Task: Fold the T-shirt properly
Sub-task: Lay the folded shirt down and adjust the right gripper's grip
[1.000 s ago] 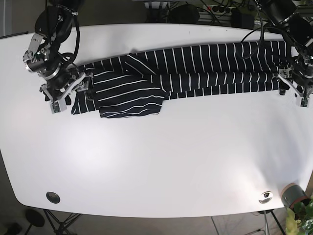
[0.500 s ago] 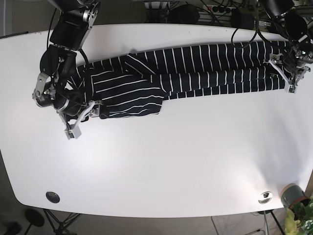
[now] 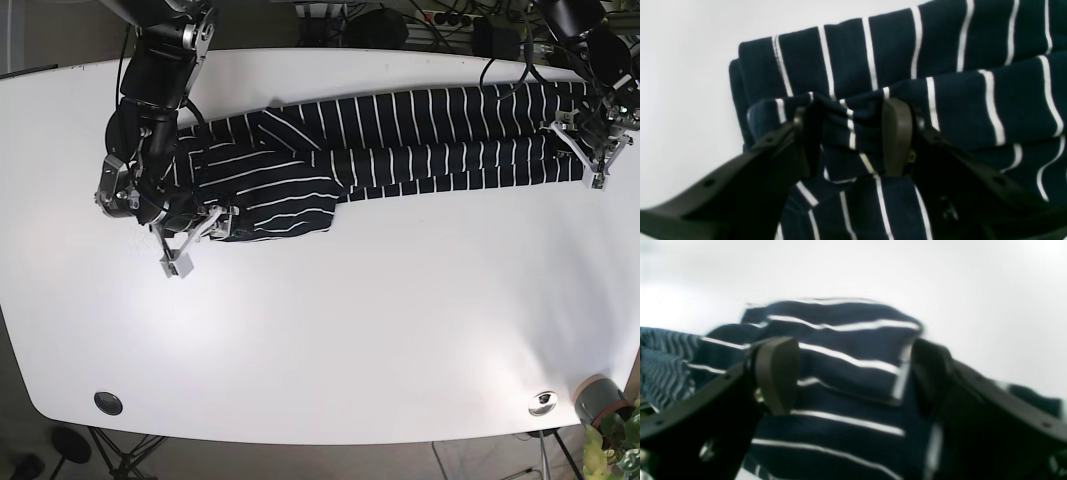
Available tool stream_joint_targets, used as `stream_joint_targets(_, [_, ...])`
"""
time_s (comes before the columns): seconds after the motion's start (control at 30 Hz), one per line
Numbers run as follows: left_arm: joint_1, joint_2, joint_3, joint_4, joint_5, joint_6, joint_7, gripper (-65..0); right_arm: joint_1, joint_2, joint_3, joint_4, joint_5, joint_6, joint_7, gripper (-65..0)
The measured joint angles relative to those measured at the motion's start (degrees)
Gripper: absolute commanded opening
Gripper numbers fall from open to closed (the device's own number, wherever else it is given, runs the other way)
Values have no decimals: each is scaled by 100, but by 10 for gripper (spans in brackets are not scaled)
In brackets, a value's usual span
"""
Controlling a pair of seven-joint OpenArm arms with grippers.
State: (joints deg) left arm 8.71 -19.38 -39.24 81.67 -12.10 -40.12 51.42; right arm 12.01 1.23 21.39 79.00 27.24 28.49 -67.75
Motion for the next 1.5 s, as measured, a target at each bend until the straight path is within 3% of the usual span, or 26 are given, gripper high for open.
stream_joint_targets(0.2, [0,13,0,-7,0,2,-2,-392,-26,-42,15,0,-13,0,-2,-159])
stream_joint_targets(0.3, [0,11,4,-7,0,2,-2,-392,-13,-42,15,-2,-22,0,0,-230])
stream_joint_targets(0.53, [0,11,4,-7,0,0,-2,-392,0,-44,15,-2,-22,0,17,-631])
stream_joint_targets(0.87, [0,-2,4,-9,0,0,-2,-392,-136,-59,68,372,24,22,-4,-629])
stream_joint_targets(1.07, [-13,-2,4,-11,0,0,2,-392,-612,-26,74,1252,697,2,13,-629])
stream_joint_targets(1.5, [-9,-57,33,-33,-2,-2,2,-392,-1818,9,448,2575,1084,2,-26,-628])
